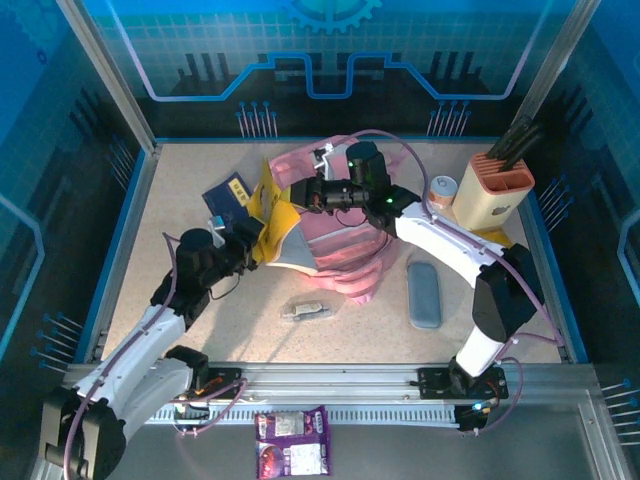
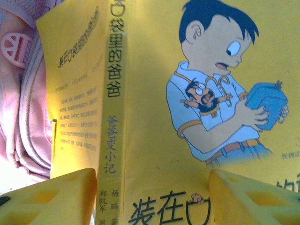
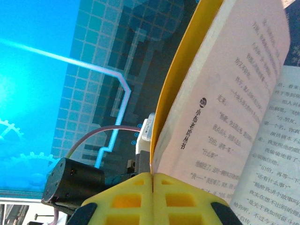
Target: Pack the student bag
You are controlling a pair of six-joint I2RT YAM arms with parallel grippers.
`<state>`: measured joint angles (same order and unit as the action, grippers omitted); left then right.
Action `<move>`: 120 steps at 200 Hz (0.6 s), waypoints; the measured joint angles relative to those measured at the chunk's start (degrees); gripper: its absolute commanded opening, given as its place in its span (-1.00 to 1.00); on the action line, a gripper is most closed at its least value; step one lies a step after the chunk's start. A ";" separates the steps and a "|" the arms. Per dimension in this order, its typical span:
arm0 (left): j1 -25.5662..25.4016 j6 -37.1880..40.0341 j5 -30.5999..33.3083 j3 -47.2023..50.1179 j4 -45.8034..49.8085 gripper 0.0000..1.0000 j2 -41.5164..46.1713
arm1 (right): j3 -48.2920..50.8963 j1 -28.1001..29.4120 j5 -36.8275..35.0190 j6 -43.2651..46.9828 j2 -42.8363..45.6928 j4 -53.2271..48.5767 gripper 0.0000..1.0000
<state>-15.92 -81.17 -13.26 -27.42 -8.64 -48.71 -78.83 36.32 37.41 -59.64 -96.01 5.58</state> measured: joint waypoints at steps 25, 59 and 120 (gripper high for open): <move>-0.44 -0.50 1.31 0.57 1.53 0.12 0.02 | 4.74 0.02 -0.72 -1.18 1.07 3.67 -1.00; -0.85 -1.81 3.65 3.56 5.75 -0.09 1.77 | 10.36 0.15 -2.29 -2.51 1.18 5.86 -1.00; -1.18 -2.97 5.62 7.06 8.22 -0.49 4.09 | 15.23 0.42 -5.64 -2.51 1.01 6.03 -1.00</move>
<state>-17.10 -84.14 -7.64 -20.36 -0.43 -44.62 -63.59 36.73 31.77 -62.15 -95.00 11.62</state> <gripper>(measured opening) 0.283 0.064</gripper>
